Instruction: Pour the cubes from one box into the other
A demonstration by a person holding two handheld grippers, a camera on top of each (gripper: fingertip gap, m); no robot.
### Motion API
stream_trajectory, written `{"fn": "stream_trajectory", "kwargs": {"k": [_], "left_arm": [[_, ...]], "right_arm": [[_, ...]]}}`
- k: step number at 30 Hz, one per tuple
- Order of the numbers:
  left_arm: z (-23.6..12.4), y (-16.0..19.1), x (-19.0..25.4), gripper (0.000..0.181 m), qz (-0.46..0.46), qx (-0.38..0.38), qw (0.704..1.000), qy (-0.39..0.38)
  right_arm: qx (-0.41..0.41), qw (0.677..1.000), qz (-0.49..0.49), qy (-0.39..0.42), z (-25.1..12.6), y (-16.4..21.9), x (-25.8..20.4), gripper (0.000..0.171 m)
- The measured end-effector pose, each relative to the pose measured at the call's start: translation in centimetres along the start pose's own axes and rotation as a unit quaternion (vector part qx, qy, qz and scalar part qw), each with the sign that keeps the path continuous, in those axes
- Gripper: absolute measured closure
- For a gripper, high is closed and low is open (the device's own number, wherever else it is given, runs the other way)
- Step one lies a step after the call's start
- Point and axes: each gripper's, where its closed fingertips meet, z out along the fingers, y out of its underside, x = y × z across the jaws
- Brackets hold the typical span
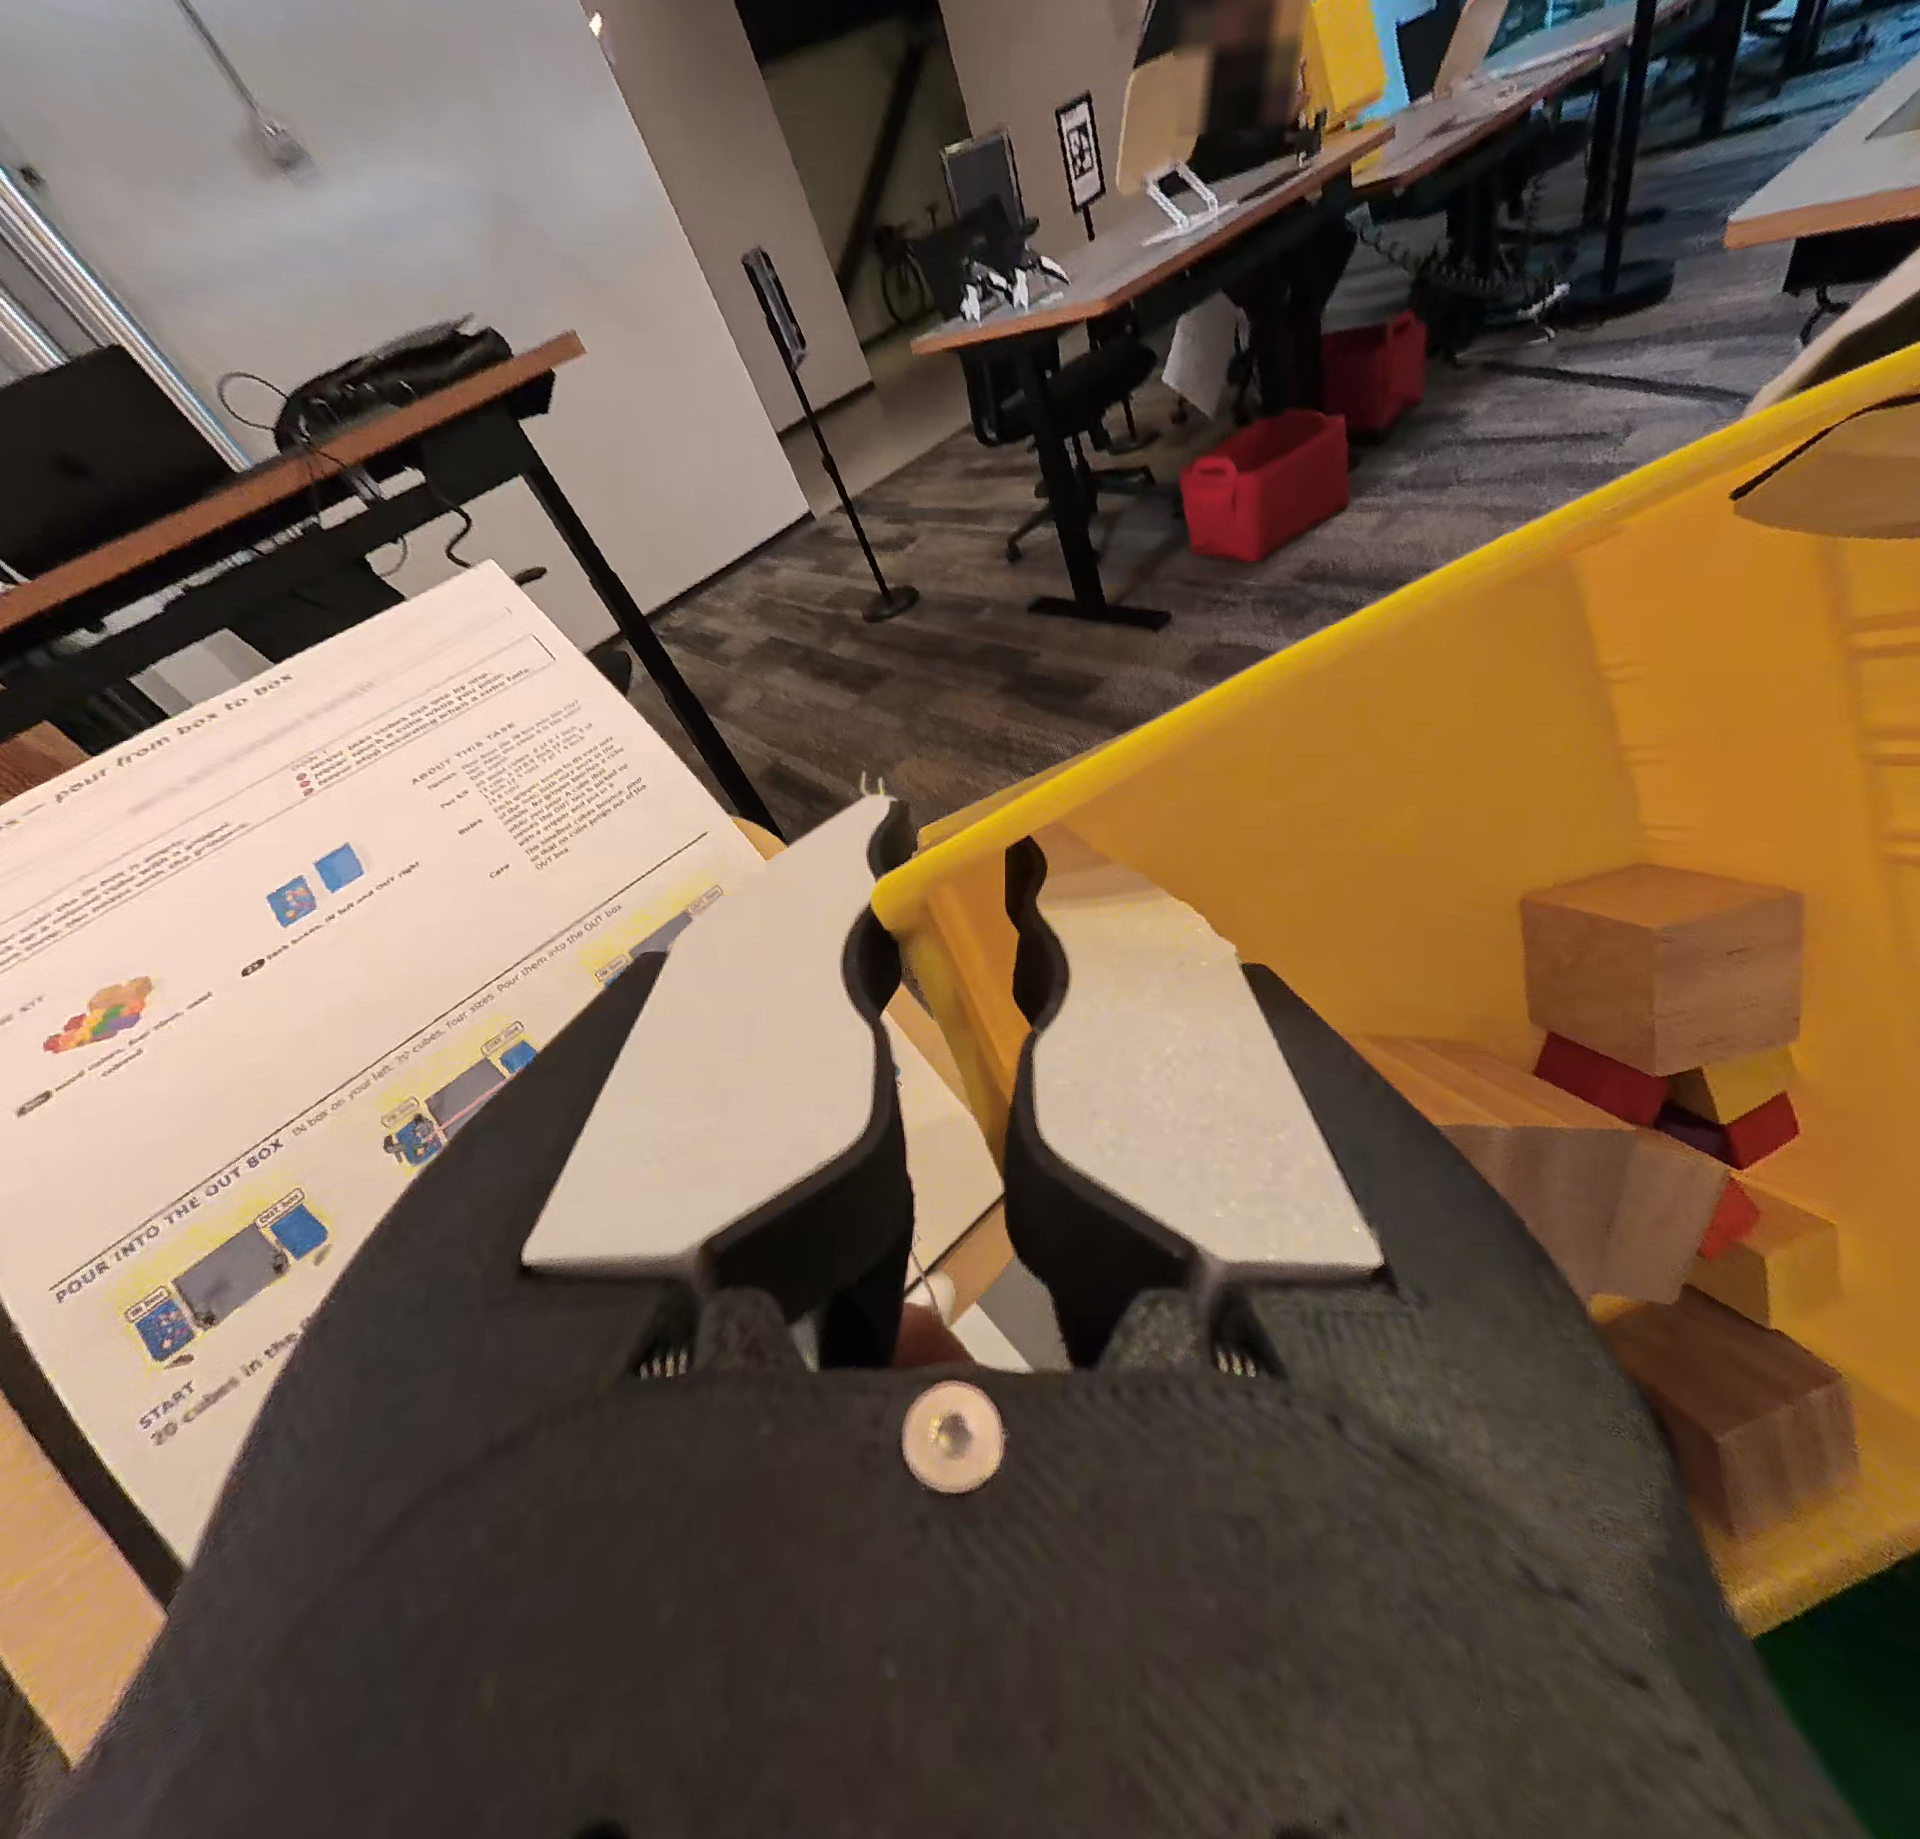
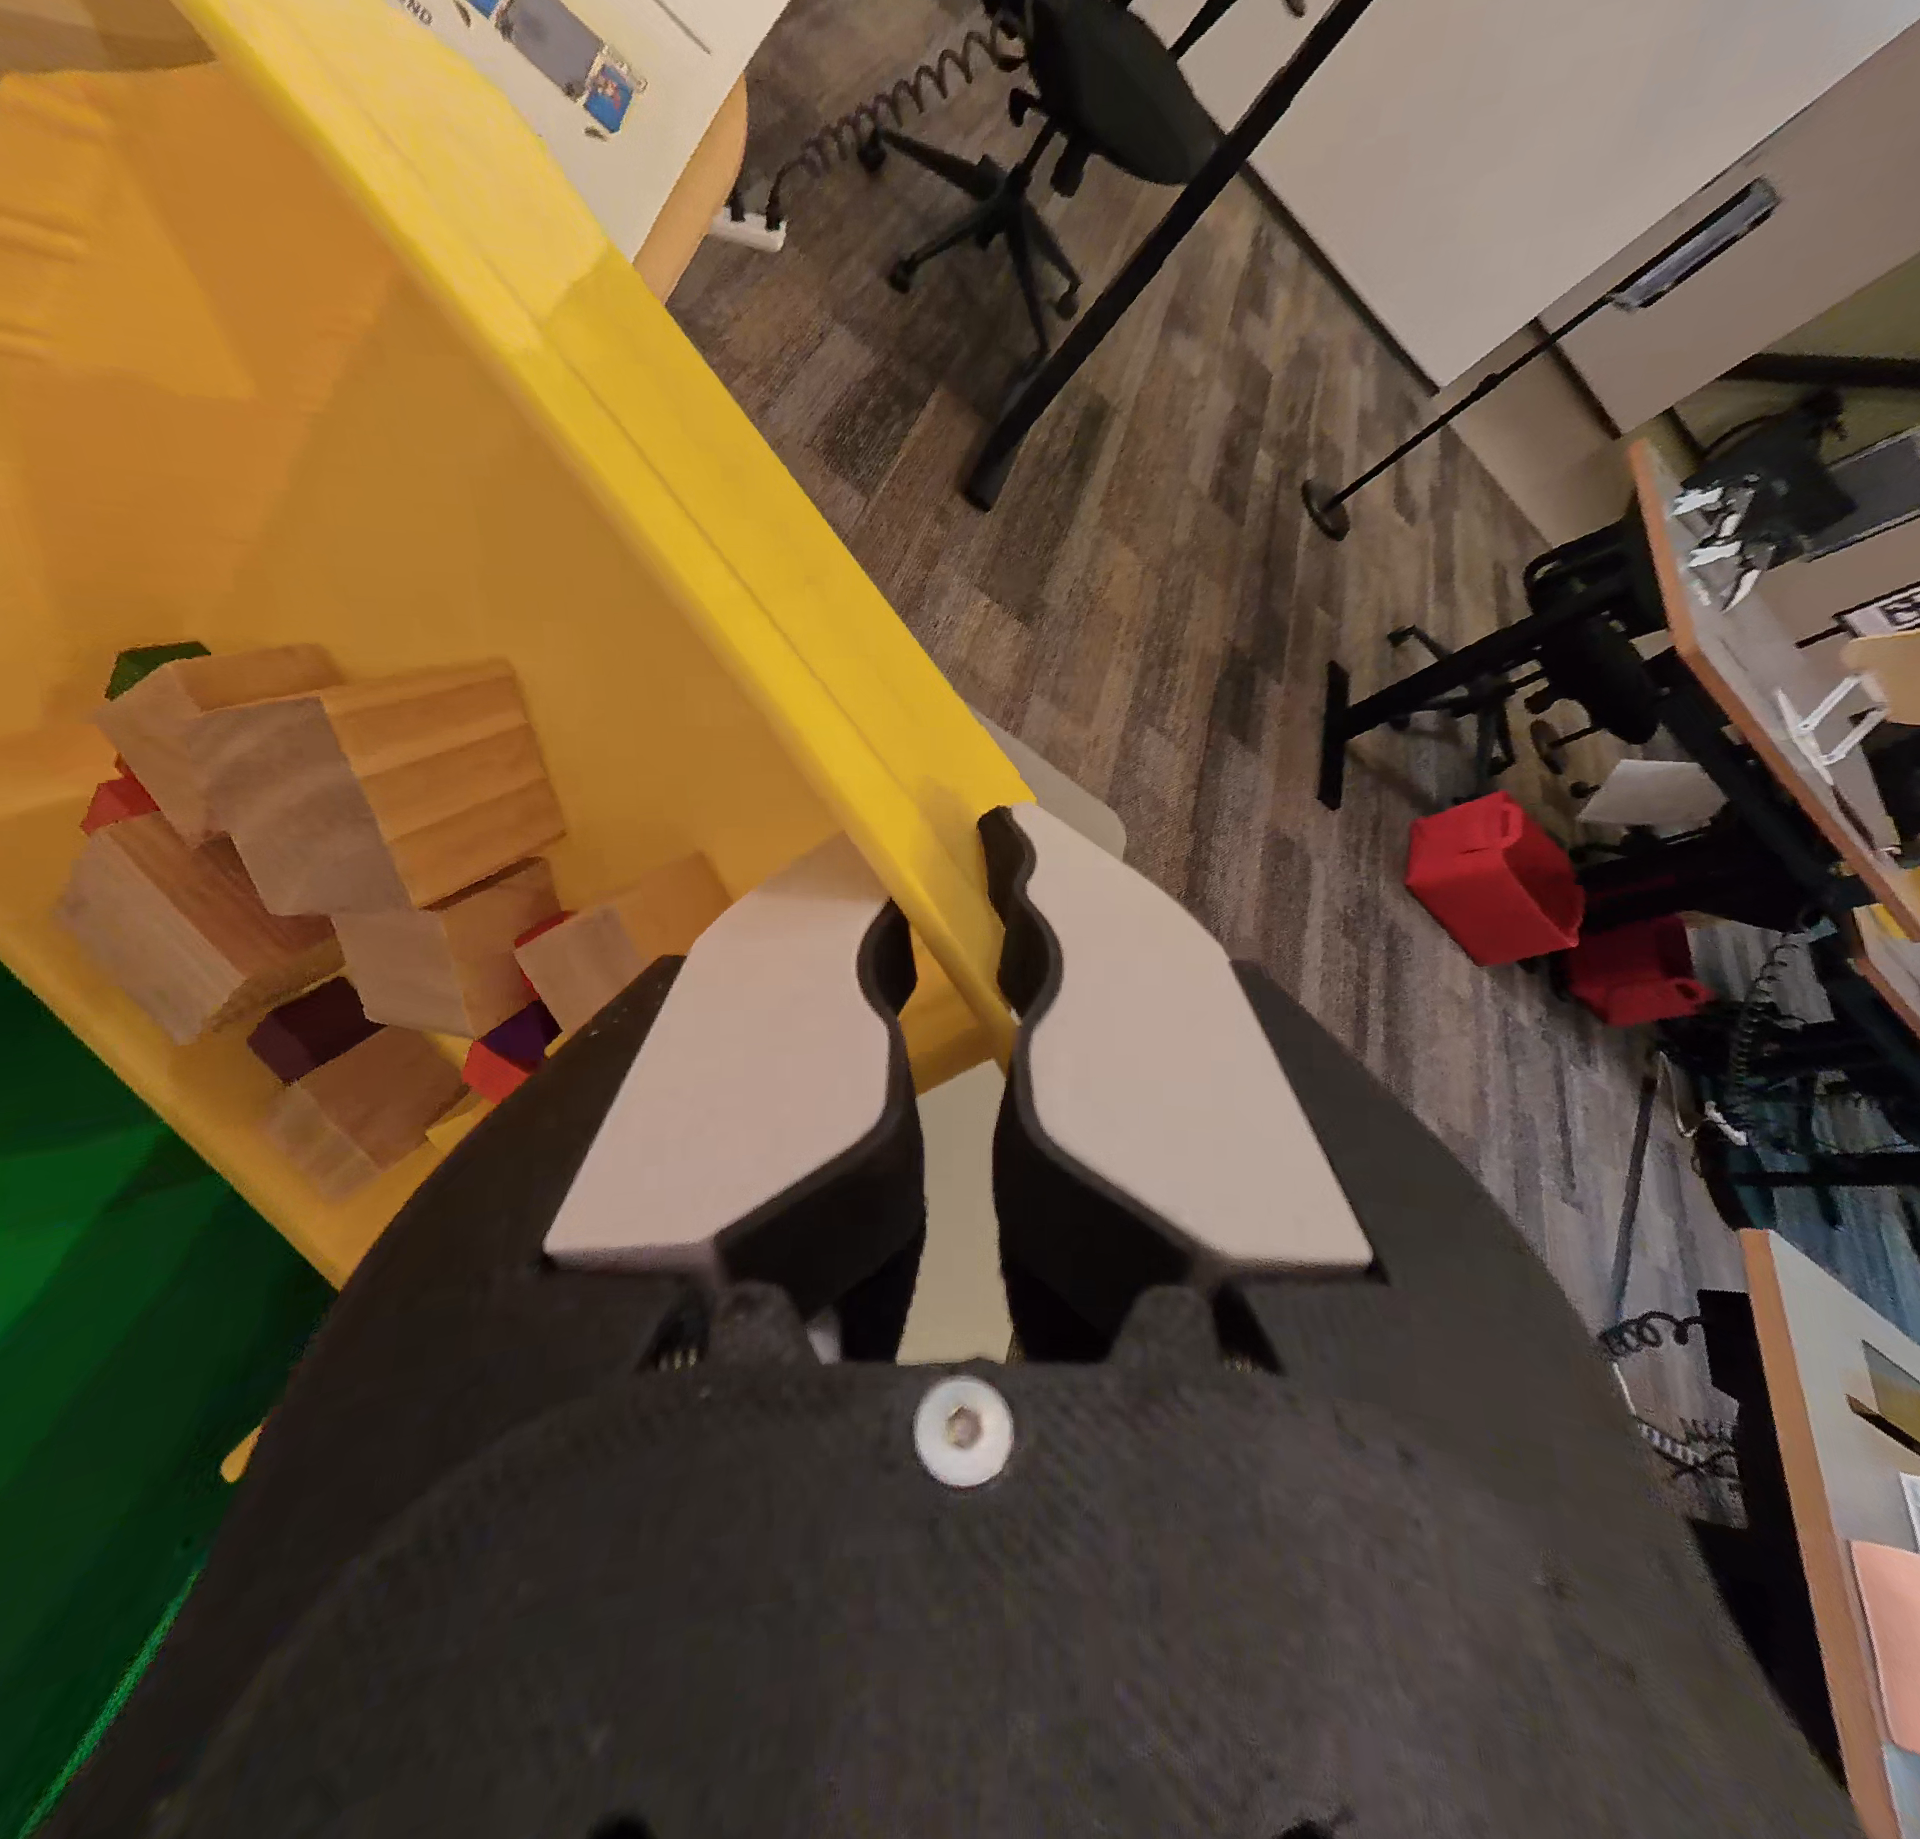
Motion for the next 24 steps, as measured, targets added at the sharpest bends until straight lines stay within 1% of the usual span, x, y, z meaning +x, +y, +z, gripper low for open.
{"fn": "stream_trajectory", "kwargs": {"k": [5, 9, 24], "left_arm": [[-0.7, 0.0, 0.2, 0.164, -0.001, 0.042, 0.999, -0.023], [-0.9, 0.4, 0.2, 0.164, -0.004, 0.055, 0.998, -0.029], [-3.2, -0.5, 0.8, 0.165, 0.016, 0.112, 0.992, -0.053]], "right_arm": [[0.021, 0.999, -0.014, 0.03, -0.6, -0.2, -0.1, 0.164], [0.031, 0.998, -0.017, 0.044, -0.6, -0.1, -0.5, 0.164], [0.074, 0.993, -0.029, 0.089, -2.9, -0.2, -1.2, 0.164]]}}
